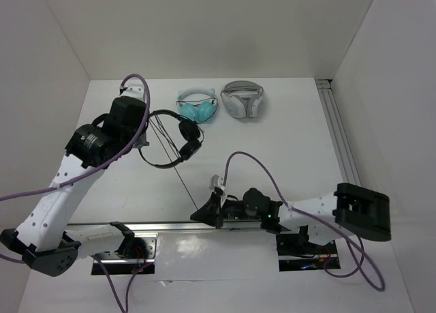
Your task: Wrap the headphones
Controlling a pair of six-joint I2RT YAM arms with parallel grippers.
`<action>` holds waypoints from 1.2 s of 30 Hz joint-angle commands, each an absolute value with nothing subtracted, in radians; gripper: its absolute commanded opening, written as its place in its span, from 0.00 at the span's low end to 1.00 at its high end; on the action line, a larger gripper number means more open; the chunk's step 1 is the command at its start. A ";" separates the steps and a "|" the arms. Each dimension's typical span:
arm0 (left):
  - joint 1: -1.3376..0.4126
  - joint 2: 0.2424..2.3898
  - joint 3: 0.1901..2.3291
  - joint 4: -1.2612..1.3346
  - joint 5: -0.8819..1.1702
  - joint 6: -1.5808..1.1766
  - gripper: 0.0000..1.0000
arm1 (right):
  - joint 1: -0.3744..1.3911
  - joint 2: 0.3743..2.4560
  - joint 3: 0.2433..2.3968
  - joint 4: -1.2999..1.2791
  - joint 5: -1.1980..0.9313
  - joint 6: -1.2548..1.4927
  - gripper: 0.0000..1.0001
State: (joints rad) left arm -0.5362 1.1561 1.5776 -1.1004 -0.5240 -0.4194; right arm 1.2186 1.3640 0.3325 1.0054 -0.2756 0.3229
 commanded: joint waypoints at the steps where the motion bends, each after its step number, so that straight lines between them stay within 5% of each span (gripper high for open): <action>1: -0.491 1.166 1.507 -0.951 -0.548 -0.374 0.00 | 1.350 1.221 0.347 0.758 0.024 0.221 0.00; 16: -0.624 1.135 1.215 -0.905 -0.391 -0.325 0.00 | 1.519 1.048 0.702 0.068 0.561 -0.009 0.00; 29: -0.890 1.138 1.158 -0.907 -0.289 -0.305 0.00 | 1.519 1.071 0.919 -0.097 0.758 -0.181 0.00; 36: -1.029 1.095 1.169 -0.948 -0.270 -0.305 0.00 | 1.445 1.052 0.841 0.037 0.777 -0.250 0.10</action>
State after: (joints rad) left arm -0.9871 1.1400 1.1511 -0.9287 -0.3080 -0.3378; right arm 1.4998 1.0763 0.8536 -0.0654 0.7368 -0.2062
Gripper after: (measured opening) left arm 0.142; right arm 0.102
